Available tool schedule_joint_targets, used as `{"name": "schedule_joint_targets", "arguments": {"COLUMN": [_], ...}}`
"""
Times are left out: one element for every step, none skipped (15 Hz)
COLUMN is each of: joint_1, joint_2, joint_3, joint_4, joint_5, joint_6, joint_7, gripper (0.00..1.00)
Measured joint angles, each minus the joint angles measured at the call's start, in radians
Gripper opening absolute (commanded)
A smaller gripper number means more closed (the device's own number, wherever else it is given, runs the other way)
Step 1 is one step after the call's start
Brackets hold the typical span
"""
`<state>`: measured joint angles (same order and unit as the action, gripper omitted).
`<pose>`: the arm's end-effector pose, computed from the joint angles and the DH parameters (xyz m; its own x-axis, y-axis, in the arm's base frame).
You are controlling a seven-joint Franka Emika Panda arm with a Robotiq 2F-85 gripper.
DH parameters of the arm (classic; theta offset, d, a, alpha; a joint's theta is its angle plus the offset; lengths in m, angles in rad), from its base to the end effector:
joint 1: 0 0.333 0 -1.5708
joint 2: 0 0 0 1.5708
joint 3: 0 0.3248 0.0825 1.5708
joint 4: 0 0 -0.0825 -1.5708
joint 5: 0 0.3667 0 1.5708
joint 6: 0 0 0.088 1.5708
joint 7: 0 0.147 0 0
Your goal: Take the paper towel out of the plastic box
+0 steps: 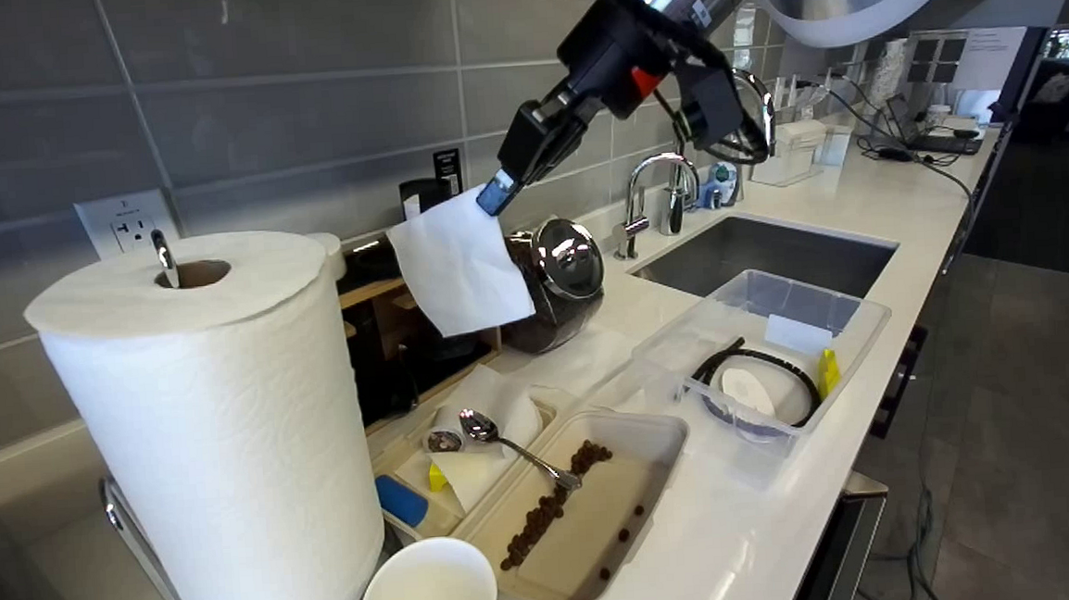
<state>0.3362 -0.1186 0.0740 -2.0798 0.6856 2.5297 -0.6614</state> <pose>0.5176 0.2352 0.5279 0.6662 0.3680 0.6486 0.6316 -0.7409 -0.2284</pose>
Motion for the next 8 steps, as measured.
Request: {"name": "schedule_joint_targets", "arguments": {"joint_1": [0.0,-0.002,-0.004,-0.008,-0.012,-0.018,-0.023,-0.028], "joint_2": [0.008,0.019,0.033,0.048,0.065,0.082,0.099,0.114], "joint_3": [0.003,0.006,0.011,0.017,0.025,0.033,0.04,0.048], "joint_4": [0.0,0.001,0.002,0.005,0.008,0.013,0.017,0.023], "joint_5": [0.032,0.061,0.09,0.116,0.138,0.156,0.171,0.184], "joint_6": [-0.016,-0.031,-0.046,-0.06,-0.071,-0.086,-0.1,-0.112], "joint_7": [-0.028,-0.053,-0.08,-0.105,-0.127,-0.147,-0.163,-0.176], "gripper": [0.0,0.0,0.0,0.0,0.0,0.0,0.0,0.0]}}
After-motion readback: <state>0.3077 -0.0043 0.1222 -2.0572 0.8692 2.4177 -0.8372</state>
